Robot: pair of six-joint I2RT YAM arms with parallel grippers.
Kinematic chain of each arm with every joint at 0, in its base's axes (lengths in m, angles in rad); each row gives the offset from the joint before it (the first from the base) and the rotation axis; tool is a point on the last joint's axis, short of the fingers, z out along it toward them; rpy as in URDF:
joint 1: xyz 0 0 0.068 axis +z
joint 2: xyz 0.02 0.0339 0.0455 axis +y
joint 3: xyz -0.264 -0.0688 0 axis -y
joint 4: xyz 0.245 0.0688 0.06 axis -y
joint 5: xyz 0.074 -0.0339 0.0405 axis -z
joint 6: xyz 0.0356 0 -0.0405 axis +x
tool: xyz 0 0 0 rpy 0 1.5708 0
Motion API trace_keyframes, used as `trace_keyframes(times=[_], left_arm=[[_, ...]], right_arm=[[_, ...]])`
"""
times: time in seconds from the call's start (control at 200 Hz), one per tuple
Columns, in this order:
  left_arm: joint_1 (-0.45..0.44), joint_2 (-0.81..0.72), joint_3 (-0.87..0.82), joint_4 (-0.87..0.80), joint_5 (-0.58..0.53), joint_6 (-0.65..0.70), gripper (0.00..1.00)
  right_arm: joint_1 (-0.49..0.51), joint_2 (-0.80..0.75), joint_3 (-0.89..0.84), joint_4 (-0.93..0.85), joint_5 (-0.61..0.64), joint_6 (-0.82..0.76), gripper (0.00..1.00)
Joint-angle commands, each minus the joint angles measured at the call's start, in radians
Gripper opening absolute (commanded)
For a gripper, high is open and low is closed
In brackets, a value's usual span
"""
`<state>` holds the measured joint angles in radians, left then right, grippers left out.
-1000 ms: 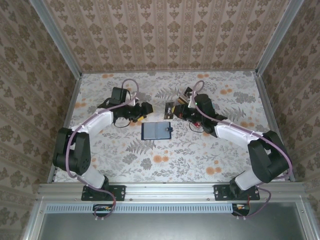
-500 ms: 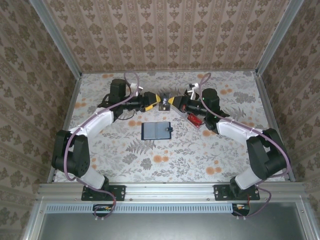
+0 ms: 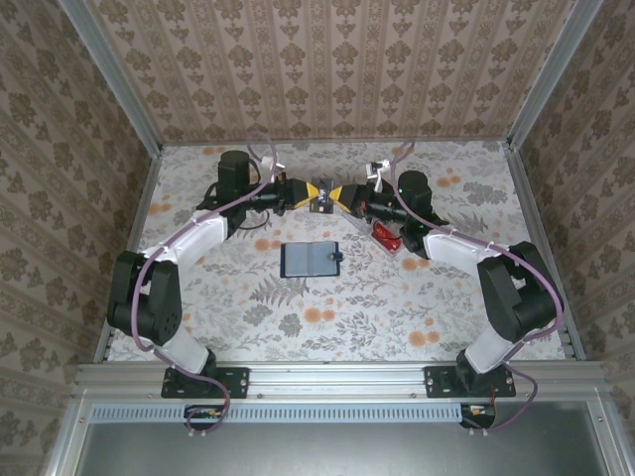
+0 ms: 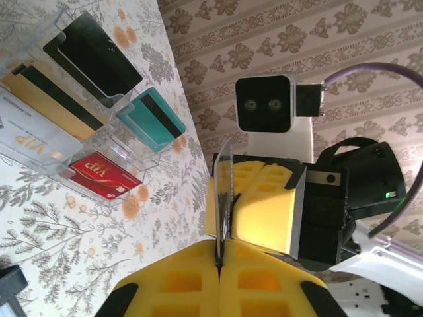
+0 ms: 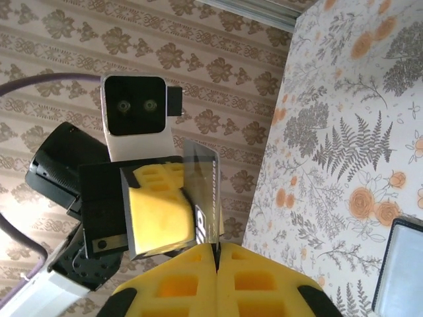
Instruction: Take the credit cards out of the card holder
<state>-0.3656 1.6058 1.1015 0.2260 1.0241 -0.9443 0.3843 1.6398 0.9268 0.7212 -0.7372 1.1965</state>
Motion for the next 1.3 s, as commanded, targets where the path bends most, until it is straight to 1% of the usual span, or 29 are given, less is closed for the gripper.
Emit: trace_keyframes(times=[0.0, 0.045, 0.145, 0.26, 0.345, 0.41, 0.485, 0.545, 0.565, 0.615, 0.7, 0.74, 0.825, 0.875, 0.945, 0.97, 1.075, 1.12, 1.2, 1.295], left_arm=[[-0.005, 0.0, 0.004, 0.067, -0.015, -0.052, 0.0], [-0.006, -0.006, -0.011, 0.097, -0.038, -0.085, 0.0], [-0.005, -0.02, -0.037, 0.139, -0.084, -0.135, 0.0], [0.0, -0.039, -0.056, 0.13, -0.126, -0.139, 0.0], [0.007, -0.048, -0.075, 0.132, -0.144, -0.153, 0.0], [0.014, -0.053, -0.089, 0.133, -0.151, -0.158, 0.0], [0.017, -0.055, -0.1, 0.136, -0.153, -0.162, 0.0], [0.016, -0.055, -0.102, 0.139, -0.144, -0.159, 0.0], [0.017, -0.056, -0.104, 0.132, -0.141, -0.154, 0.0], [0.022, -0.061, -0.103, 0.092, -0.146, -0.132, 0.09], [0.035, -0.075, -0.1, -0.029, -0.176, -0.06, 0.35], [0.044, -0.084, -0.101, -0.089, -0.199, -0.01, 0.43], [0.064, -0.091, -0.103, -0.23, -0.293, 0.096, 0.58], [0.079, -0.09, -0.114, -0.273, -0.342, 0.126, 0.63], [0.101, -0.089, -0.132, -0.305, -0.374, 0.159, 0.73], [0.108, -0.088, -0.135, -0.325, -0.413, 0.175, 0.76], [0.141, -0.098, -0.138, -0.42, -0.482, 0.242, 0.87], [0.155, -0.106, -0.143, -0.451, -0.507, 0.262, 0.91], [0.179, -0.128, -0.154, -0.501, -0.548, 0.297, 0.98], [0.206, -0.149, -0.164, -0.547, -0.577, 0.331, 1.0]], right_arm=[[0.012, -0.006, -0.006, 0.11, -0.001, 0.05, 0.31], [0.022, -0.008, -0.021, 0.127, 0.027, 0.066, 0.36], [0.053, 0.005, -0.036, 0.167, 0.072, 0.108, 0.36], [0.069, 0.032, -0.066, 0.296, 0.114, 0.18, 0.27], [0.069, 0.042, -0.093, 0.378, 0.143, 0.217, 0.22], [0.068, 0.042, -0.094, 0.376, 0.142, 0.214, 0.2], [0.068, 0.042, -0.092, 0.362, 0.14, 0.208, 0.11], [0.069, 0.043, -0.091, 0.35, 0.138, 0.201, 0.01], [0.067, 0.042, -0.091, 0.343, 0.138, 0.197, 0.0], [0.065, 0.036, -0.089, 0.314, 0.136, 0.175, 0.0], [0.059, 0.007, -0.075, 0.191, 0.129, 0.083, 0.0], [0.055, -0.015, -0.062, 0.082, 0.134, 0.012, 0.0], [0.052, -0.058, -0.01, -0.188, 0.171, -0.171, 0.0], [0.046, -0.073, 0.025, -0.334, 0.198, -0.271, 0.0], [0.027, -0.08, 0.07, -0.479, 0.228, -0.39, 0.0], [0.016, -0.08, 0.084, -0.522, 0.243, -0.424, 0.0], [-0.047, -0.086, 0.131, -0.655, 0.287, -0.573, 0.0], [-0.07, -0.085, 0.159, -0.721, 0.296, -0.647, 0.0], [-0.098, -0.082, 0.23, -0.856, 0.357, -0.813, 0.0], [-0.109, -0.072, 0.31, -0.986, 0.445, -1.008, 0.0]])
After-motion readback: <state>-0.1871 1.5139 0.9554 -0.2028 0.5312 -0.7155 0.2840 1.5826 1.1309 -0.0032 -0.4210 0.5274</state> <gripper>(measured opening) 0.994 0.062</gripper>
